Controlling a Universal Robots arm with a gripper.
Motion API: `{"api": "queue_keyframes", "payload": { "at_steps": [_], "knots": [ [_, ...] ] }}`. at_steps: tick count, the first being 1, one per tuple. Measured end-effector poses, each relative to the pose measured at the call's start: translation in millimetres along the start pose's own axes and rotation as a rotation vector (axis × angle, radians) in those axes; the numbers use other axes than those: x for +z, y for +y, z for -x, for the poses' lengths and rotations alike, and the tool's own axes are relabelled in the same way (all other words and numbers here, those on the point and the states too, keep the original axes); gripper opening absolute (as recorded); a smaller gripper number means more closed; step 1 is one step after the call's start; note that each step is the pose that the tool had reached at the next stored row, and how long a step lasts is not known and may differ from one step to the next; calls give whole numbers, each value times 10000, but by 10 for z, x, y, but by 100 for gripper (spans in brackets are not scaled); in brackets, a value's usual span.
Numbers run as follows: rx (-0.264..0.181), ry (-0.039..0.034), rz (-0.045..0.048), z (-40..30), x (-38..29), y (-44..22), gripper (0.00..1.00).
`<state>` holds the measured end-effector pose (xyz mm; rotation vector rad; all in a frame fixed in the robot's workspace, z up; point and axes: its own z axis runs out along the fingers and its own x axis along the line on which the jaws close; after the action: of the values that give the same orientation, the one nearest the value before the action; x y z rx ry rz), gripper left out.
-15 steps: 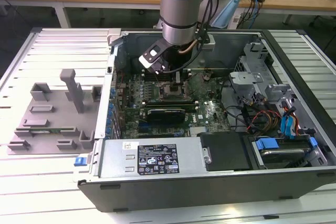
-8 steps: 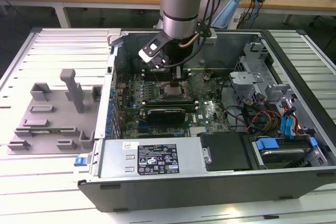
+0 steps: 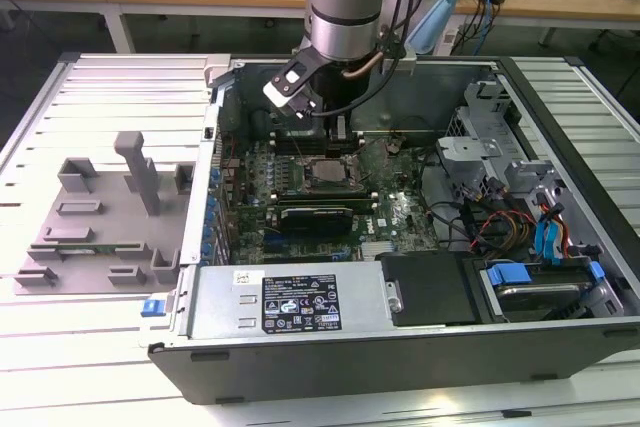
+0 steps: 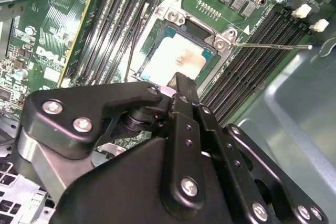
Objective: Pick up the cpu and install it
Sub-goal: 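Place the cpu into insertion slot, then close the cpu cover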
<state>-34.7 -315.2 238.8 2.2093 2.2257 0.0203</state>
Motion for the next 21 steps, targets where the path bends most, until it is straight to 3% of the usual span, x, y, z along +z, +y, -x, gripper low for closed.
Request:
{"api": "queue_keyframes", "payload": {
  "at_steps": [16, 21],
  "knots": [
    [0, -2, -1, 0, -40, 0, 11],
    [0, 0, 0, -5, -163, 2, 11]
  ]
}}
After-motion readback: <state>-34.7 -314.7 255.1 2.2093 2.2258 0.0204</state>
